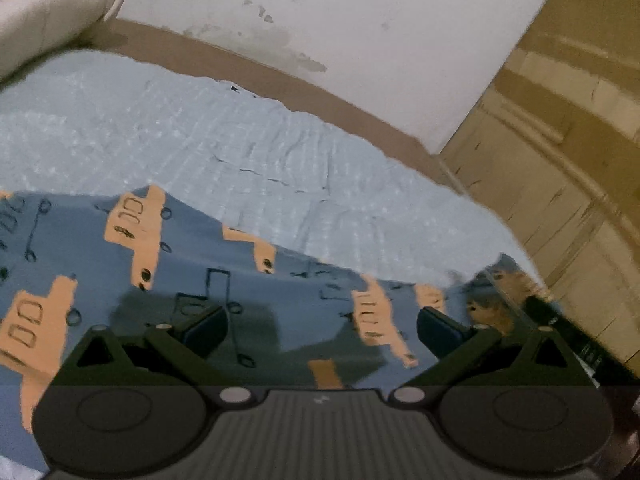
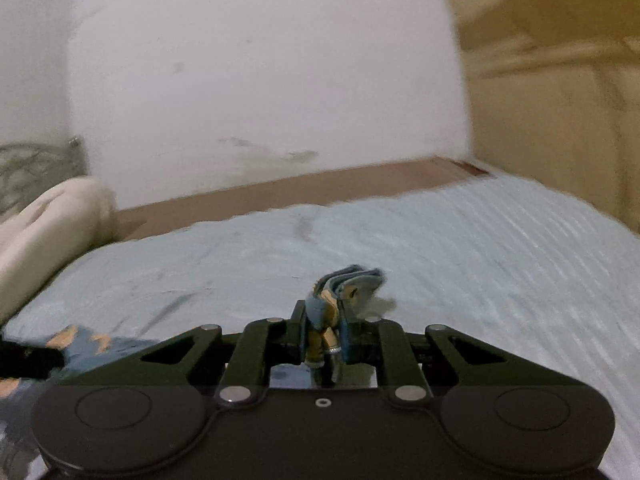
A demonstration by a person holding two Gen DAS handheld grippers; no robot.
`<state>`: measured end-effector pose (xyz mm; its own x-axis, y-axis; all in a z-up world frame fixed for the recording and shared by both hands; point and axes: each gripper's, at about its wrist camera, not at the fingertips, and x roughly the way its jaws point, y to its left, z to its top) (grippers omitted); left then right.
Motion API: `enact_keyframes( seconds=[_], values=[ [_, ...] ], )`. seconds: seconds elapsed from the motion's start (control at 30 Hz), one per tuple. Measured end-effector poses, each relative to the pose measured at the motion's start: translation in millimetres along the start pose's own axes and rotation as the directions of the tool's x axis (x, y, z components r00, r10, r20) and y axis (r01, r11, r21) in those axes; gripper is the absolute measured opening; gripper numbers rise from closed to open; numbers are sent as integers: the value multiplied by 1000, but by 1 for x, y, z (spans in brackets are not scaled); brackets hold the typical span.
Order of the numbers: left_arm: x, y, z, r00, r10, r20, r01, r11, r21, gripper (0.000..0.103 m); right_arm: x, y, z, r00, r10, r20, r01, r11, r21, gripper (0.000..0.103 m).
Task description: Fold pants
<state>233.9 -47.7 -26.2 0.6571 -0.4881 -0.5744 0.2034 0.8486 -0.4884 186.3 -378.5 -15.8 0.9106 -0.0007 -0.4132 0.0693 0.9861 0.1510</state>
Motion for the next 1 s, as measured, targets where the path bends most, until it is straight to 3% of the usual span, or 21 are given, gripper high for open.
enact_keyframes(
  seconds=[0.17, 0.33, 0.47, 0.7, 0.77, 0.87, 1.0],
  values=[
    [-1, 6, -4, 1000, -16, 2, 16, 999, -51, 102, -7, 60, -6, 992, 122, -11, -122, 981, -150, 16],
    [1, 8, -9, 1000, -8, -18, 8, 999, -43, 102, -1, 103, -38, 976, 187, -108, -207, 952, -223, 16],
    [6, 4, -12, 999, -18, -33, 17, 999, -30, 102, 11, 111, -68, 965, 184, -184, -221, 954, -204, 16],
    [15, -4, -14, 998, -41, -48, 40, 999, -18, 102, 9, 105, -78, 965, 199, -168, -228, 959, -171, 17],
    [23, -9, -10, 995, -77, -64, 76, 997, -23, 102, 8, 103, -79, 965, 205, -162, -229, 961, -152, 17],
    [40, -16, -3, 985, -133, -113, 127, 990, -52, 93, 6, 94, -79, 961, 235, -147, -247, 967, -69, 17],
    [65, -26, 0, 973, -163, -163, 148, 984, -103, 75, 7, 65, -76, 941, 314, -129, -290, 940, 180, 17]
  ],
)
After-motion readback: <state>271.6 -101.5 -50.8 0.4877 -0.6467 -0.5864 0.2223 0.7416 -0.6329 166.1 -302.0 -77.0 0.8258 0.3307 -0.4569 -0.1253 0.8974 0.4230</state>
